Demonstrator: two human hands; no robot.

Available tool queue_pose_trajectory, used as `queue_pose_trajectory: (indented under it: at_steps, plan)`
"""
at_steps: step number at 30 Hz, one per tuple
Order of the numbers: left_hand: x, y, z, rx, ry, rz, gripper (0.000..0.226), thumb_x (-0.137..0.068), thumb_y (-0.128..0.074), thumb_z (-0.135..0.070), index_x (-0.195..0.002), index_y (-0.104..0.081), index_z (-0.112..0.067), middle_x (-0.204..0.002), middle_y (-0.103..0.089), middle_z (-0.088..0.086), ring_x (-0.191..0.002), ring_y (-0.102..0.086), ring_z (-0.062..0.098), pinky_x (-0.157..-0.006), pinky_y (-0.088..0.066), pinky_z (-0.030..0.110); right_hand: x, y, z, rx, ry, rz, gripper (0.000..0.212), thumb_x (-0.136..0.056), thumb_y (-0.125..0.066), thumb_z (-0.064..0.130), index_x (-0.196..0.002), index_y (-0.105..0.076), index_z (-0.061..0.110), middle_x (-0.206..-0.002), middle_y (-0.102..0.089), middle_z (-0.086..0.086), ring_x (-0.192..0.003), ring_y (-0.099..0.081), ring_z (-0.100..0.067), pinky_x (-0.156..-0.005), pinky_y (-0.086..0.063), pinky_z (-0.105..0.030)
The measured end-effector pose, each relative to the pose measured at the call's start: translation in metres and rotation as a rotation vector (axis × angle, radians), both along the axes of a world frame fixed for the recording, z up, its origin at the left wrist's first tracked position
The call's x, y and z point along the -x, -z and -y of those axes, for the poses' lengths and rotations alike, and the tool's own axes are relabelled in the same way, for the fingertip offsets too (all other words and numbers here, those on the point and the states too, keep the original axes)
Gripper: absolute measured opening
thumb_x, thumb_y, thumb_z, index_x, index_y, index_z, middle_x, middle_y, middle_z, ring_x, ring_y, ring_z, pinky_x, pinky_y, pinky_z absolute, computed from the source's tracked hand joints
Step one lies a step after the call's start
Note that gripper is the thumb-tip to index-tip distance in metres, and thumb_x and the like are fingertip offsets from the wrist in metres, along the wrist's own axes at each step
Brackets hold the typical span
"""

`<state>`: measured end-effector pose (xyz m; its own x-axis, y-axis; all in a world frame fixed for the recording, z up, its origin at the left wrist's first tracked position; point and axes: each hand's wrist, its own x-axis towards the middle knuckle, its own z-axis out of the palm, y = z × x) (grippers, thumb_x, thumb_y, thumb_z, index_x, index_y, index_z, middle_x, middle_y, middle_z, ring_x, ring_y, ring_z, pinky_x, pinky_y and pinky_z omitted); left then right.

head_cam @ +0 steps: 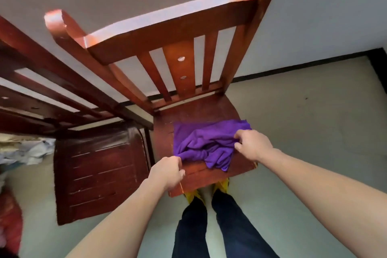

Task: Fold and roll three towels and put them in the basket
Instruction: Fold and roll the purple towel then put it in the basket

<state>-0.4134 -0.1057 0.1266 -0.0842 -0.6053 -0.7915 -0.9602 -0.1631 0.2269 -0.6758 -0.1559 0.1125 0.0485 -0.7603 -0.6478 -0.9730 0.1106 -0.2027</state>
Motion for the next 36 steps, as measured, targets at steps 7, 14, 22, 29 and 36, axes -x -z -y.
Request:
queue_pose_trajectory:
  at_steps: [7,14,22,29,36]
  plan:
    - [0.027,0.088,0.024,0.126,-0.362,-0.042,0.039,-0.087,-0.059,-0.027,-0.123,-0.056,-0.015,-0.117,-0.054,0.019,-0.11,-0.053,0.039,-0.093,-0.042,0.039,0.033,0.086,0.035,0.08,0.38,-0.029,0.042,-0.09,-0.059,0.029,-0.124,-0.057,0.006,-0.122,-0.061,-0.023,-0.114,-0.058,-0.039,-0.093,-0.046,-0.041]
    - [0.047,0.183,0.015,0.078,-0.533,-0.042,0.062,-0.082,-0.068,-0.026,-0.138,-0.042,-0.02,-0.126,-0.06,0.016,-0.118,-0.054,0.038,-0.096,-0.045,0.041,0.04,0.172,0.032,0.072,0.845,0.182,0.015,-0.08,-0.072,0.018,-0.09,-0.069,0.008,-0.092,-0.068,-0.017,-0.089,-0.065,-0.029,-0.084,-0.05,-0.041]
    - [0.019,0.145,-0.003,0.369,-0.63,0.067,0.019,-0.074,-0.065,-0.013,-0.086,-0.05,-0.017,-0.095,-0.061,0.012,-0.095,-0.057,0.036,-0.073,-0.044,0.038,0.008,0.124,0.04,0.438,0.889,0.549,0.015,-0.087,-0.052,0.005,-0.076,-0.061,0.011,-0.067,-0.055,0.002,-0.07,-0.05,-0.014,-0.063,-0.04,-0.023]
    - [-0.022,0.147,-0.03,0.116,-0.189,0.245,0.038,-0.075,-0.062,-0.017,-0.113,-0.056,-0.017,-0.114,-0.052,0.01,-0.11,-0.05,0.035,-0.087,-0.046,0.042,0.011,0.131,-0.012,0.216,0.244,0.333,0.016,-0.079,-0.051,0.02,-0.087,-0.064,0.016,-0.089,-0.069,-0.01,-0.082,-0.062,-0.032,-0.075,-0.046,-0.039]
    - [-0.015,0.184,0.008,0.421,-0.153,0.166,0.05,-0.083,-0.052,-0.011,-0.133,-0.051,-0.018,-0.133,-0.046,0.015,-0.115,-0.045,0.037,-0.089,-0.042,0.045,0.011,0.152,-0.029,0.186,-0.045,0.255,0.025,-0.076,-0.058,0.031,-0.093,-0.07,0.018,-0.092,-0.06,-0.002,-0.091,-0.06,-0.029,-0.074,-0.05,-0.039]
